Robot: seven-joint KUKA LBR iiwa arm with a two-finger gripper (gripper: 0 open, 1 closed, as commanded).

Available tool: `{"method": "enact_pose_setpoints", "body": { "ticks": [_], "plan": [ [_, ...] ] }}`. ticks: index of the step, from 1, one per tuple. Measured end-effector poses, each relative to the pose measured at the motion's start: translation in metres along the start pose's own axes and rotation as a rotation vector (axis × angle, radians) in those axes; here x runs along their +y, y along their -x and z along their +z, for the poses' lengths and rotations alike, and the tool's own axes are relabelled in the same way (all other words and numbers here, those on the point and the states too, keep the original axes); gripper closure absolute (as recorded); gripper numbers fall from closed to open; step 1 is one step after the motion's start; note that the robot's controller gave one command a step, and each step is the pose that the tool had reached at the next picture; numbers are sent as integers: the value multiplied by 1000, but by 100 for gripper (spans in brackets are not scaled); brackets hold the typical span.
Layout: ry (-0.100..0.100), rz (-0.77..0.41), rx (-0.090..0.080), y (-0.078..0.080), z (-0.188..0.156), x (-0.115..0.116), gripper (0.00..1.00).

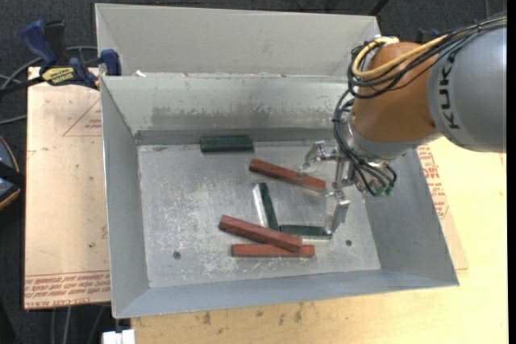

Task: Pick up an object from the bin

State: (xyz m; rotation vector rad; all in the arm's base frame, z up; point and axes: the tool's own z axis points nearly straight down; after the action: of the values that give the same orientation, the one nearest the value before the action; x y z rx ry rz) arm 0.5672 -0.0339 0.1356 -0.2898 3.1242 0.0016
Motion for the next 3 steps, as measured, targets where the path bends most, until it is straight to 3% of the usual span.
{"method": "enact_pose_setpoints", "body": {
  "ticks": [1, 2, 3],
  "plan": [
    [0, 221, 0, 26, 34, 8, 0],
    [-1, 61, -4, 69, 61, 1, 100],
    [-1, 61, -4, 69, 61, 1, 100]
  ]
}}
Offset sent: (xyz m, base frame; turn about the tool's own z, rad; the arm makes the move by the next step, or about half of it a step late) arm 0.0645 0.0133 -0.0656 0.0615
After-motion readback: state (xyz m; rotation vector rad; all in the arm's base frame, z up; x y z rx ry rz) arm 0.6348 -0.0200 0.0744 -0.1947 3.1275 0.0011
